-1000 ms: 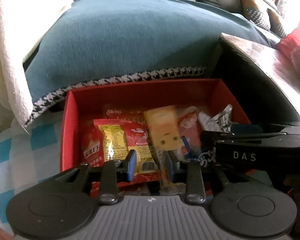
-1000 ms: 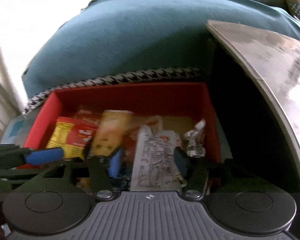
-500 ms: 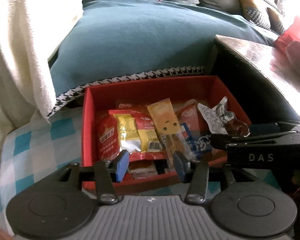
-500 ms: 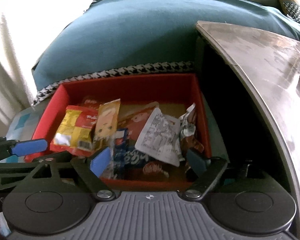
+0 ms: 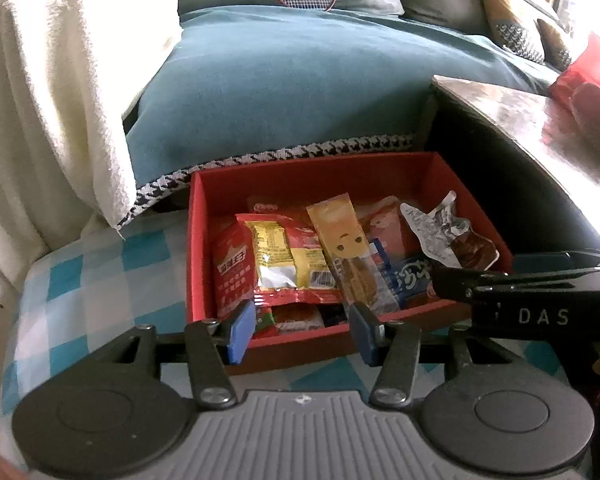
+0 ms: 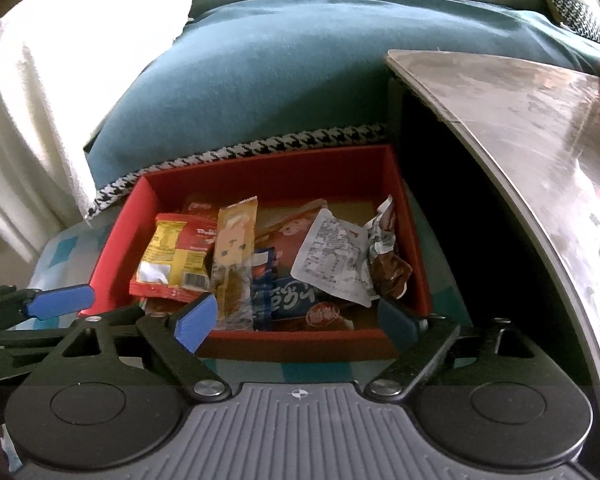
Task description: Organize snacks
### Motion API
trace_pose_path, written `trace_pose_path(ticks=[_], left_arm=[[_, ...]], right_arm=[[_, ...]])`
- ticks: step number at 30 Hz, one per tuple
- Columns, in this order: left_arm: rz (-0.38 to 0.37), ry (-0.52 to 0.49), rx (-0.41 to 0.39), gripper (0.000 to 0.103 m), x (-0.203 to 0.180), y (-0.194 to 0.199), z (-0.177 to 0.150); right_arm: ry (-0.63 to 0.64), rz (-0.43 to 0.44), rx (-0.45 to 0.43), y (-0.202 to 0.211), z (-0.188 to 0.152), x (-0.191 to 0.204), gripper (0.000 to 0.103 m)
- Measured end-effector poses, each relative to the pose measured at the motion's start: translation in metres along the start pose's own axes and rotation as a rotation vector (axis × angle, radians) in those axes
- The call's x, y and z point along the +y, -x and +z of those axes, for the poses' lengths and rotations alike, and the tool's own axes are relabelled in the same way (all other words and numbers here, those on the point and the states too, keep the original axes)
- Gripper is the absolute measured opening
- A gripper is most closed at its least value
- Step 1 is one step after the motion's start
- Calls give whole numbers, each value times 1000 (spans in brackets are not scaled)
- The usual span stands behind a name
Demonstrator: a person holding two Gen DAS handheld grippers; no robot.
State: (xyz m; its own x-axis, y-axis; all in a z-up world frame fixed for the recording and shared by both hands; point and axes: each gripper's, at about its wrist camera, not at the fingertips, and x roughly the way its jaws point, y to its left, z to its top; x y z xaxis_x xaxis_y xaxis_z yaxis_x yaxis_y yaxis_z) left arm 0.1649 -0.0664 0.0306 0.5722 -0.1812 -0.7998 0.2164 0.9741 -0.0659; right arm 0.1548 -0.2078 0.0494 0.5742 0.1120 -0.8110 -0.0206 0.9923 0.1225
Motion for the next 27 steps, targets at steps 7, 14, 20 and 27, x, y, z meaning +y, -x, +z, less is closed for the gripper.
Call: trace_pose_path(ticks=[7,14,20,27], left_arm=[[10,-5,4,46,-1,-2,-1],[14,8,3,49,2,3,-4],[12,19,4,53,4,13,-14],[26,3,-6,56,0,28,-31]], right_arm=[[1,-7,14,-3,-1,-1,95],[-2,-9,28,2,-6,0,96],[-6,-41,51,6,-21,1,96],[-38,-29,49,23,-41,2,96]])
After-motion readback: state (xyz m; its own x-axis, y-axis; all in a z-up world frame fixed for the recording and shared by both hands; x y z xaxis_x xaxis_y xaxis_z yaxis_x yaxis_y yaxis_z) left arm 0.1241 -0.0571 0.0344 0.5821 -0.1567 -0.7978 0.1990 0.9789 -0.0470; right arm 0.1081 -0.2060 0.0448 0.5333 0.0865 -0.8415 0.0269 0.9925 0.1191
